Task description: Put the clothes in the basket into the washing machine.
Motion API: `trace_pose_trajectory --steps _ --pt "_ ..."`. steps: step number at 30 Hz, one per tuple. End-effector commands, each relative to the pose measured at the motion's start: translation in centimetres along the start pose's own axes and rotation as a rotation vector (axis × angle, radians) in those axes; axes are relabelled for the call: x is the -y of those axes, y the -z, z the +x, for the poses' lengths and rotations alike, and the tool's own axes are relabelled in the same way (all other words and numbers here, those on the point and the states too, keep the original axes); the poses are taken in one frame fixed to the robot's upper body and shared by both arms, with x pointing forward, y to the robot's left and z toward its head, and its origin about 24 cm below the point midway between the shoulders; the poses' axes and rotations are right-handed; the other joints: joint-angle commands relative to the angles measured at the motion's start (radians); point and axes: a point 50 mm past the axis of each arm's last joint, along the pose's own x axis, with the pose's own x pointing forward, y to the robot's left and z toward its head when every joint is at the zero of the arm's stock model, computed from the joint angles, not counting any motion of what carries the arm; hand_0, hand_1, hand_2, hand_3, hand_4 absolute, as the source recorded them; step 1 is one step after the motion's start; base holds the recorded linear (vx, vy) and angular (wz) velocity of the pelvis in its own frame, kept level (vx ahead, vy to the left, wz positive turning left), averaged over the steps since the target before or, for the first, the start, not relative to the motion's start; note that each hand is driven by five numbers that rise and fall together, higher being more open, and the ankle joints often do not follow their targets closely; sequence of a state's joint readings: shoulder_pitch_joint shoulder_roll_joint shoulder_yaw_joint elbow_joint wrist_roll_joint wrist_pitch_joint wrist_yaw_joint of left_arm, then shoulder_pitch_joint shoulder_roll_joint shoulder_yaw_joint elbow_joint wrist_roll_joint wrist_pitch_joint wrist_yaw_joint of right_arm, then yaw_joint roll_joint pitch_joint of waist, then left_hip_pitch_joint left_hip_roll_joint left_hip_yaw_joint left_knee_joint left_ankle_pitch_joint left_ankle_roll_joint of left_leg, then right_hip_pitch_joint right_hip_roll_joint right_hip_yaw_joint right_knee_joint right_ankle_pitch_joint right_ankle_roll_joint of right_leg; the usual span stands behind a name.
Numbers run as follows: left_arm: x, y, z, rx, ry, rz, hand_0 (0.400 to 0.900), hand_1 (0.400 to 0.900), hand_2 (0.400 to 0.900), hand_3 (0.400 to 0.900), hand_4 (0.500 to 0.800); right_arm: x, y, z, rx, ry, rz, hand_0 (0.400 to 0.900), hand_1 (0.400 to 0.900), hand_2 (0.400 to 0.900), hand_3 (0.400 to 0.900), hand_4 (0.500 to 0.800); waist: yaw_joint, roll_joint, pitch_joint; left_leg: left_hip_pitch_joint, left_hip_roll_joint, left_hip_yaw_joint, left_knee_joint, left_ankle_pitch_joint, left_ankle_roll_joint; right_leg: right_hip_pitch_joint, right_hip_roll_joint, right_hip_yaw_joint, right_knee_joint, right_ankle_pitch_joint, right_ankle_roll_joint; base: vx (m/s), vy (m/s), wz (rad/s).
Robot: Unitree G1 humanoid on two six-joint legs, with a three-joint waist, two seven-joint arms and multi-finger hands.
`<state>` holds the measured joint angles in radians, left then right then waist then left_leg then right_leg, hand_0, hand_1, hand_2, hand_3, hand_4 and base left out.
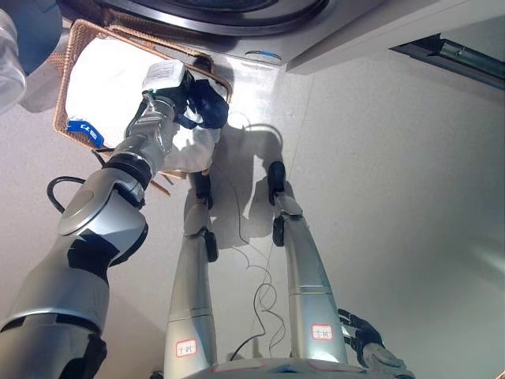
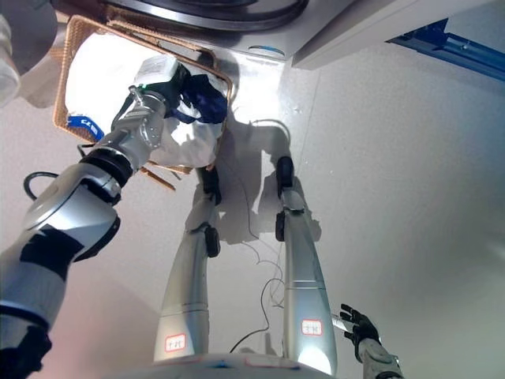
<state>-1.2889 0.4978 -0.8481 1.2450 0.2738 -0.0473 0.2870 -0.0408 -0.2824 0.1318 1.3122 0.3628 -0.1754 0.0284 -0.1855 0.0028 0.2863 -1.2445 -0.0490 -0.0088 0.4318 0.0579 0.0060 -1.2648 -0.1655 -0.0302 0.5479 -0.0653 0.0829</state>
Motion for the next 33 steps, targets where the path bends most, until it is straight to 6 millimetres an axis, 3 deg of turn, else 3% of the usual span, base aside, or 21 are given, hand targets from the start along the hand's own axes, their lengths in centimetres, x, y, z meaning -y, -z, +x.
trace_pose_trajectory --steps 1,4,7,10,12,14,15,16,17,18,23,28,33 --pt "-3.9 0.8 0.6 -0.018 -0.167 -0.063 0.4 0.4 0.4 0.4 0.5 2.4 3.9 -1.3 -0.123 0.068 -0.05 0.9 0.9 0.9 0.9 0.8 -0.03 0.018 0.048 0.068 -0.064 0.039 0.079 -0.196 0.072 0.096 0.069 0.006 -0.154 0.099 -0.044 0.0 0.0 0.0" --pt "-3.0 2.2 0.1 -0.059 -0.158 -0.084 0.4 0.4 0.4 0.4 0.5 2.6 3.2 -1.1 -0.102 0.069 -0.064 0.9 0.9 0.9 0.9 0.8 -0.03 0.015 0.047 0.094 -0.058 0.038 0.067 -0.192 0.068 0.125 0.068 -0.001 -0.166 0.104 -0.044 0.0 0.0 0.0" --pt "-1.2 3.8 -0.7 -0.142 -0.138 -0.238 0.4 0.4 0.4 0.4 0.5 2.4 2.7 -1.0 -0.088 0.058 -0.07 0.9 0.9 0.9 0.9 0.8 -0.028 0.013 0.048 0.135 -0.053 0.038 0.036 -0.18 0.062 0.167 0.066 -0.007 -0.194 0.114 -0.044 0.0 -0.011 0.0" --pt "1.6 5.9 -2.1 -0.29 -0.12 -0.605 0.4 0.4 0.4 0.4 0.5 2.4 2.4 -0.9 -0.086 0.062 -0.07 0.9 0.9 0.9 0.9 0.8 -0.02 0.009 0.048 0.202 -0.049 0.035 -0.011 -0.164 0.052 0.233 0.064 -0.016 -0.234 0.124 -0.043 0.01 -0.046 0.03" --pt "3.4 5.9 -2.8 -0.348 -0.124 -0.859 0.4 0.4 0.4 0.4 0.5 2.3 1.5 -0.6 -0.068 0.067 -0.067 0.9 0.9 0.9 0.9 0.8 -0.015 0.006 0.046 0.25 -0.049 0.031 -0.047 -0.15 0.043 0.281 0.066 -0.021 -0.261 0.133 -0.041 0.03 -0.056 0.01" --pt "4.1 5.9 -3.1 -0.38 -0.139 -1.006 0.4 0.4 0.4 0.4 0.5 2.4 1.2 -0.5 -0.063 0.069 -0.064 0.9 0.9 0.9 0.9 0.8 -0.016 0.003 0.046 0.305 -0.048 0.023 -0.084 -0.14 0.038 0.334 0.069 -0.027 -0.29 0.138 -0.039 0.04 -0.052 0.01" --pt "4.5 6.3 -3.4 -0.436 -0.202 -1.255 0.4 0.4 0.4 0.4 0.5 2.3 1.0 -0.4 -0.059 0.069 -0.056 0.9 0.9 0.9 0.9 0.8 -0.012 0.003 0.041 0.335 -0.048 0.017 -0.11 -0.132 0.033 0.366 0.07 -0.029 -0.307 0.139 -0.038 0.04 -0.086 0.12" --pt "4.9 5.7 -3.4 -0.426 -0.219 -1.394 0.4 0.4 0.4 0.4 0.5 2.3 0.7 -0.4 -0.053 0.074 -0.051 0.9 0.9 0.9 0.9 0.8 -0.01 0.004 0.036 0.37 -0.049 0.012 -0.141 -0.12 0.028 0.403 0.072 -0.031 -0.33 0.145 -0.035 0.03 -0.092 0.14" --pt "4.8 5.4 -3.3 -0.413 -0.227 -1.441 0.4 0.4 0.4 0.4 0.5 2.2 0.7 -0.4 -0.05 0.075 -0.045 0.9 0.9 0.9 0.9 0.8 -0.008 0.004 0.034 0.393 -0.05 0.01 -0.162 -0.114 0.026 0.425 0.073 -0.036 -0.346 0.146 -0.035 0.04 -0.085 0.11" --pt "4.6 4.8 -3.2 -0.408 -0.294 -1.646 0.4 0.4 0.4 0.4 0.5 2.1 0.7 -0.3 -0.052 0.076 -0.033 0.9 0.9 0.9 0.9 0.8 -0.001 0.001 0.022 0.423 -0.05 0.004 -0.187 -0.106 0.02 0.457 0.077 -0.034 -0.367 0.147 -0.033 0.03 -0.056 0.04" --pt "3.4 0.7 -2.1 -0.299 -0.356 -1.897 0.4 0.4 0.4 0.4 0.5 2.4 1.0 -0.5 -0.053 0.083 -0.022 0.9 0.9 0.9 0.9 0.8 0.002 -0.008 0.004 0.53 -0.042 -0.012 -0.271 -0.073 0.012 0.561 0.084 -0.047 -0.438 0.168 -0.028 0.03 -0.064 0.01" --pt "0.0 -1.8 -0.5 -0.208 -0.389 -1.889 0.4 0.4 0.4 0.4 0.5 2.2 1.1 -0.5 -0.054 0.088 -0.01 0.9 0.9 0.9 0.9 0.8 -0.009 -0.016 -0.025 0.583 -0.032 -0.003 -0.319 -0.027 0.012 0.613 0.082 -0.047 -0.486 0.209 -0.029 -0.02 -0.022 -0.09" --pt "-3.1 -1.7 0.5 -0.175 -0.437 -1.884 0.4 0.4 0.4 0.4 0.5 1.7 1.4 -0.5 -0.06 0.087 0.018 0.9 0.9 0.9 0.9 0.8 -0.024 -0.017 -0.066 0.646 -0.017 0.007 -0.39 -0.003 0.006 0.658 0.087 -0.035 -0.528 0.221 -0.022 0.1 0.005 -0.16"
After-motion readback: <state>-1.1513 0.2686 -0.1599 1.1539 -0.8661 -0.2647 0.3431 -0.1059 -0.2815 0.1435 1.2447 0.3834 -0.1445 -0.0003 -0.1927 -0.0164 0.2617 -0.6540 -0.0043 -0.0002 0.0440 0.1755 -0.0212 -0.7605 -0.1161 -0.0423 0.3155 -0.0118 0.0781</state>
